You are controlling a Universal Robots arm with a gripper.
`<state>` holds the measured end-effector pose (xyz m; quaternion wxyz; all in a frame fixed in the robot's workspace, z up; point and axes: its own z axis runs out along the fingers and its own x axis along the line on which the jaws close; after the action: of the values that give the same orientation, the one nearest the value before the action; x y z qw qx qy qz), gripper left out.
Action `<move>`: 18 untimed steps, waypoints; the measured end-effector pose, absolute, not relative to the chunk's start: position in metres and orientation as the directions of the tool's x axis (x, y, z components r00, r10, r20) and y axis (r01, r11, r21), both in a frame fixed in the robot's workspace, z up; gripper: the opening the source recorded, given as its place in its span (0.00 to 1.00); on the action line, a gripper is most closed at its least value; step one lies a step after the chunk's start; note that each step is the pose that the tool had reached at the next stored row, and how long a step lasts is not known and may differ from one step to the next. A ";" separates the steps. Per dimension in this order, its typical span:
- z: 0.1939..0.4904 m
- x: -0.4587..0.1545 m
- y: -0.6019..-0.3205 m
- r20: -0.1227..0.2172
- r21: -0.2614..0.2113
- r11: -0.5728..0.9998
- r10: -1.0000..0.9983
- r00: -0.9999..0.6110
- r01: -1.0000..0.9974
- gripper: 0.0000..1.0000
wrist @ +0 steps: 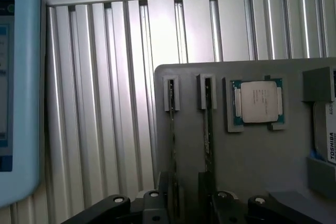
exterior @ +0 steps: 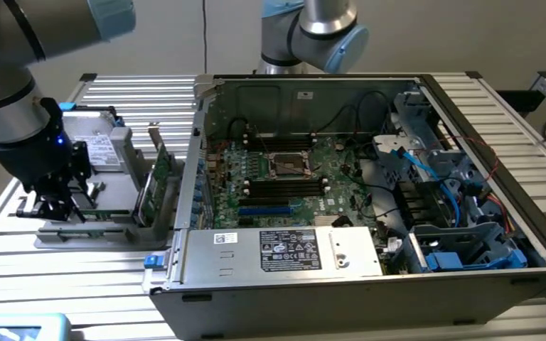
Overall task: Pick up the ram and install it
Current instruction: 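Pick up the ram and move it above insertion slot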
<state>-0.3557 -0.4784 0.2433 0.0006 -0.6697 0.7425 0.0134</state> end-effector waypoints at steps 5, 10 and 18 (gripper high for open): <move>0.234 -0.356 -0.480 -0.019 0.019 0.103 -0.995 -0.103 -0.995 0.36; 0.226 -0.356 -0.482 -0.019 0.019 0.103 -0.995 -0.103 -0.995 0.36; 0.212 -0.356 -0.482 -0.019 0.019 0.102 -0.995 -0.102 -0.995 0.36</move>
<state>-0.3555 -0.4822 0.2123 0.0006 -0.6699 0.7423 0.0134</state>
